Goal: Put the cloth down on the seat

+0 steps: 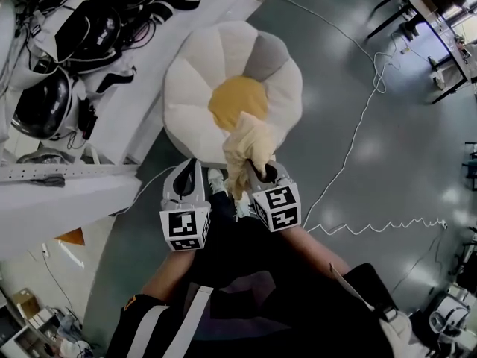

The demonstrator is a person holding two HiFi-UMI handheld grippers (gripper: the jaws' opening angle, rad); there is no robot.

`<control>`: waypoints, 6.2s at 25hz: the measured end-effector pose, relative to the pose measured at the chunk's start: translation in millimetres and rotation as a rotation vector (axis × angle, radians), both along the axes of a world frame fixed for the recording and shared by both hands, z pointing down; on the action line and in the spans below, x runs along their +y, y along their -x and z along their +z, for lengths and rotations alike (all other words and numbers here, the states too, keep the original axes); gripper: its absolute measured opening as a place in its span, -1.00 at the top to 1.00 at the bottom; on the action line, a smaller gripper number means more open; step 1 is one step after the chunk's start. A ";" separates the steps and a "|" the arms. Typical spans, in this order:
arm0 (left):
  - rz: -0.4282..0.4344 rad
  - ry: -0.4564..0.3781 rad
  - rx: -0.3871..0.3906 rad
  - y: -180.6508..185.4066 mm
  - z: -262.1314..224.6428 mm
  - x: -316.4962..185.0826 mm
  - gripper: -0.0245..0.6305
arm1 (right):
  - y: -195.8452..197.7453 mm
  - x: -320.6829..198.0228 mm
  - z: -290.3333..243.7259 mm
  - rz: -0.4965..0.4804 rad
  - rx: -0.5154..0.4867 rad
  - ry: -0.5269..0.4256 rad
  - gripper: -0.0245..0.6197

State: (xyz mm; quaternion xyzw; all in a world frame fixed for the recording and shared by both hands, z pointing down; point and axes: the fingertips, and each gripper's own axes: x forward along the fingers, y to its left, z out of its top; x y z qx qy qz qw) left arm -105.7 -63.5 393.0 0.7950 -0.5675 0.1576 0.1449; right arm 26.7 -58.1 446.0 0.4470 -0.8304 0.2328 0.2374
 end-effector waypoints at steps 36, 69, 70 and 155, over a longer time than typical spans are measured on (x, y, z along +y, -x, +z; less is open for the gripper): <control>0.023 0.242 -0.046 41.7 167.0 -171.3 0.92 | 41.5 -183.0 180.6 0.011 0.131 0.254 0.84; -0.076 0.450 -0.158 35.8 388.3 -234.9 0.92 | 50.4 -263.0 424.4 -0.072 0.145 0.505 0.81; -0.067 0.448 -0.159 34.0 391.3 -236.7 0.92 | 50.0 -264.4 428.6 -0.071 0.153 0.507 0.81; -0.063 0.026 0.055 7.9 -11.8 -52.8 0.92 | 40.5 -82.5 -25.5 -0.079 -0.042 -0.109 0.92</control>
